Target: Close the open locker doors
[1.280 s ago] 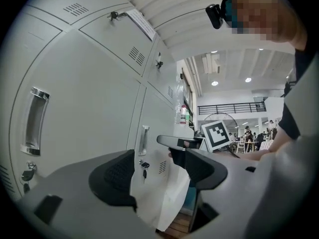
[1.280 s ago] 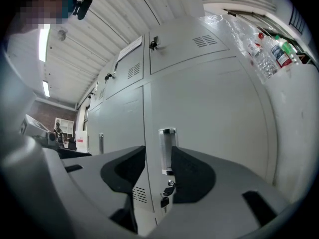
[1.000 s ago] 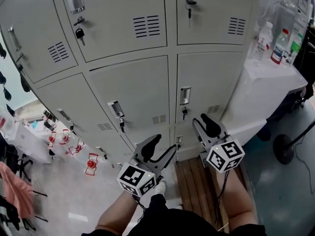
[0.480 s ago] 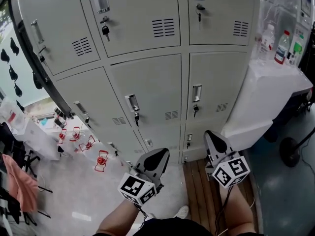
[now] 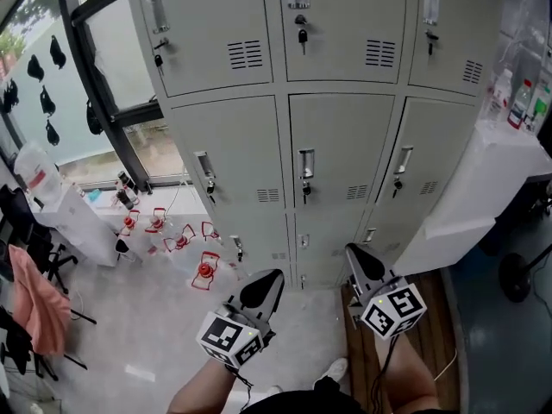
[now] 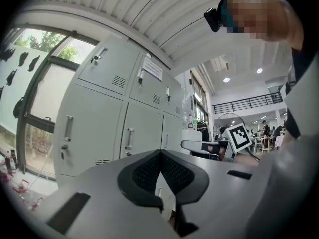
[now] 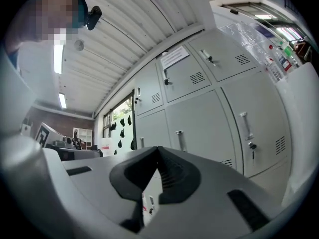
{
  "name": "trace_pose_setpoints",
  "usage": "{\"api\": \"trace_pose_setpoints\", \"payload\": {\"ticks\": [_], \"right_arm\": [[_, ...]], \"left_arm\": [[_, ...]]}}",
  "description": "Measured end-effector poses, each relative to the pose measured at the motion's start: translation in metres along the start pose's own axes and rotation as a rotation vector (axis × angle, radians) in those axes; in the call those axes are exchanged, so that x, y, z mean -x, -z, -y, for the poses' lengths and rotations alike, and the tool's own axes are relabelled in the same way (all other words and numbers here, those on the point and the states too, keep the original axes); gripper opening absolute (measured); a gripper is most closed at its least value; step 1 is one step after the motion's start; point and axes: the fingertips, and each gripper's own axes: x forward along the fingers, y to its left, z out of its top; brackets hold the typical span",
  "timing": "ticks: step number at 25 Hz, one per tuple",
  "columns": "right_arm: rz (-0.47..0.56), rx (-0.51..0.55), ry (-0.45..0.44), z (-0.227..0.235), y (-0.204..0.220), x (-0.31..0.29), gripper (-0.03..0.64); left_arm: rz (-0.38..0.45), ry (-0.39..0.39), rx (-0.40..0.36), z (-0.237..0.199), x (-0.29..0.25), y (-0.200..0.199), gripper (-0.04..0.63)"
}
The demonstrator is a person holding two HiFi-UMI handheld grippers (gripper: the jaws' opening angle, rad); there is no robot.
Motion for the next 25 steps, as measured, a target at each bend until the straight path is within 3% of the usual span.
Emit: {"api": "trace_pose_setpoints", "payload": {"ticks": [4, 10, 18, 25], "right_arm": [[-0.009, 0.033, 0.0, -0.067, 0.011, -0.001, 0.006], [-0.04, 0.083, 0.067, -0.124, 0.021, 0.035, 0.006], [-0.043, 0.127, 0.187, -0.136, 0.004, 0.116, 0.006], [-0.038, 0.133, 0.233, -0.121, -0.013, 0.186, 0.005]], "left_arm": [[-0.009, -0.04, 0.013, -0.027, 0.06, 0.003, 0.015], [-0.025, 0.017, 0.043, -0.02, 0.109, 0.012, 0.015], [-0.013, 0.142, 0.051, 0.044, 0.129, 0.003, 0.015], [-0.008, 0.178, 0.042, 0.109, 0.128, -0.001, 0.015]]}}
